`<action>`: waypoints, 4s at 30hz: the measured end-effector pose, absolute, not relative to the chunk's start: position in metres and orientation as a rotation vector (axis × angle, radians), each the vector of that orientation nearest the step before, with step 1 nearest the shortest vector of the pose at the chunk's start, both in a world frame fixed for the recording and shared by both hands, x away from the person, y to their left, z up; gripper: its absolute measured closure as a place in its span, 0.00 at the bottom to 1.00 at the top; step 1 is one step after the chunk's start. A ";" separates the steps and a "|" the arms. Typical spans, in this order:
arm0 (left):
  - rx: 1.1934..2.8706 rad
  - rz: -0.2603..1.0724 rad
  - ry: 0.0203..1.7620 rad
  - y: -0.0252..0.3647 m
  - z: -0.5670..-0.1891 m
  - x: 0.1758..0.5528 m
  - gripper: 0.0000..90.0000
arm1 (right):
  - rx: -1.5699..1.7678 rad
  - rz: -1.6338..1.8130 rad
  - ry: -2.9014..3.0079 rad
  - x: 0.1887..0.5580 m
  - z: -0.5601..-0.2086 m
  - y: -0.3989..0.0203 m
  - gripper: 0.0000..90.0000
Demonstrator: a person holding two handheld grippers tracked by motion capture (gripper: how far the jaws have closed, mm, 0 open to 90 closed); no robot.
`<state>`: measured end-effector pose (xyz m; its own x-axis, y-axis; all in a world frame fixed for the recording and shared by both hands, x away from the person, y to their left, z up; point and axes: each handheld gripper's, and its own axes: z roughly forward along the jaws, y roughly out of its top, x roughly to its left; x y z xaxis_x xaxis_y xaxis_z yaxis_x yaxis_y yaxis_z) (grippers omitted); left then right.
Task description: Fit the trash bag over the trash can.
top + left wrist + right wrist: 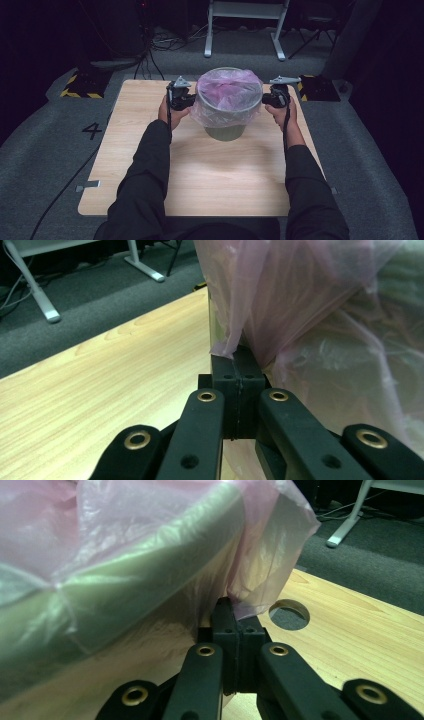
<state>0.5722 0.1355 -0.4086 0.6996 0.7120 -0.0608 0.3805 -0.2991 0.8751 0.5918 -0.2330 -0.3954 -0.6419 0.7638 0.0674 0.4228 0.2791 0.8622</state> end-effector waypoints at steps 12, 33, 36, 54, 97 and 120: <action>1.976 0.385 0.768 0.150 -0.409 0.554 1.00 | 0.936 1.341 2.320 0.573 -0.396 -0.233 1.00; 2.040 0.486 0.931 0.139 -0.411 0.576 1.00 | 1.169 1.184 2.181 0.588 -0.399 -0.235 1.00; 2.064 0.441 0.956 0.137 -0.418 0.578 1.00 | 1.180 1.181 2.223 0.589 -0.405 -0.233 1.00; 1.938 0.543 0.957 0.164 -0.405 0.570 0.99 | 1.134 1.245 2.174 0.579 -0.398 -0.248 0.90; 1.994 0.533 0.921 0.130 -0.395 0.585 1.00 | 1.195 1.152 2.061 0.608 -0.378 -0.232 1.00; 2.075 0.452 0.971 0.141 -0.433 0.576 1.00 | 1.244 1.083 2.309 0.605 -0.422 -0.224 0.97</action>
